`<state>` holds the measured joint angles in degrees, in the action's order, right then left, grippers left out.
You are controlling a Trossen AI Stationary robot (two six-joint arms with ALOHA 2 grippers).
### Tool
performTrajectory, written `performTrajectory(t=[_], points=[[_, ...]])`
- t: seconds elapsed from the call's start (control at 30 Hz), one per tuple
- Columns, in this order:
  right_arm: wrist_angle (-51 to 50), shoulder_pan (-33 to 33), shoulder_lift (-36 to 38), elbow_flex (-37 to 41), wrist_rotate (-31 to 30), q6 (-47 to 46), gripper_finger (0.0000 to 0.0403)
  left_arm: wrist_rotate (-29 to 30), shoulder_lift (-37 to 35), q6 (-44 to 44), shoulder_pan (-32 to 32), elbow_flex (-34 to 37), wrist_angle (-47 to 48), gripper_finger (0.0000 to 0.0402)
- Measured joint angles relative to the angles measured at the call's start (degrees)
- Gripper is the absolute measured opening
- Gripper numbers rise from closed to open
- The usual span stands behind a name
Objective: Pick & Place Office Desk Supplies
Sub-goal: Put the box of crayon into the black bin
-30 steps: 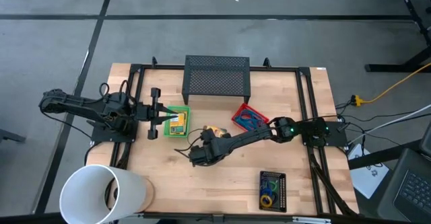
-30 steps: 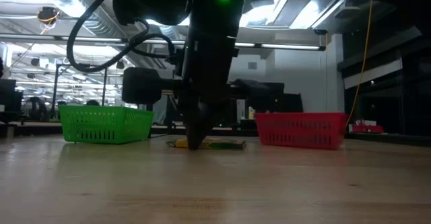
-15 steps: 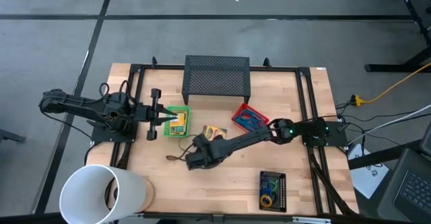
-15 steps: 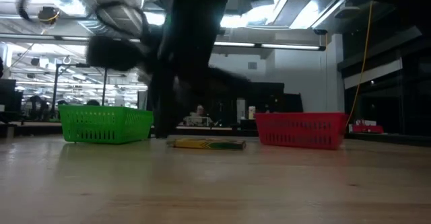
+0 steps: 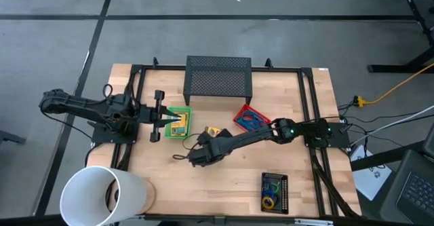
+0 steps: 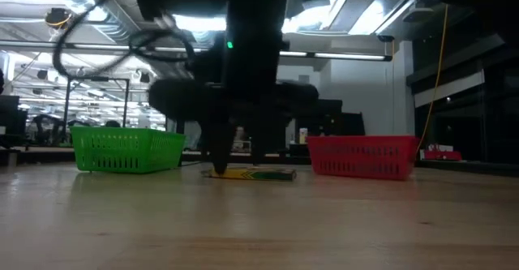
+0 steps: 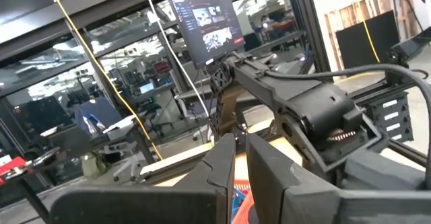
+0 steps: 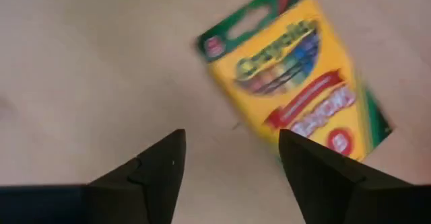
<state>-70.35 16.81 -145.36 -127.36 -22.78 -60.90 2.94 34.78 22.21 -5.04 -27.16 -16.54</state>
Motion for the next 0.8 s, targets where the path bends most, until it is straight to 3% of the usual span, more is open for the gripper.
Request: performTrajectory(t=[0.23,0.47,0.8], points=[[-2.7,-1.1,0.2,1.2,0.3,2.4,0.0247,0.0,0.7,0.5,0.0,0.0,-0.5,0.0035],[-2.9,-1.7,0.2,-0.5,4.7,3.4,0.025,0.0,0.7,0.6,0.0,0.0,-0.5,0.0035],[-5.1,-1.4,0.6,-0.5,7.1,4.9,0.0306,-0.1,0.7,0.9,0.0,0.0,-0.5,0.0035]])
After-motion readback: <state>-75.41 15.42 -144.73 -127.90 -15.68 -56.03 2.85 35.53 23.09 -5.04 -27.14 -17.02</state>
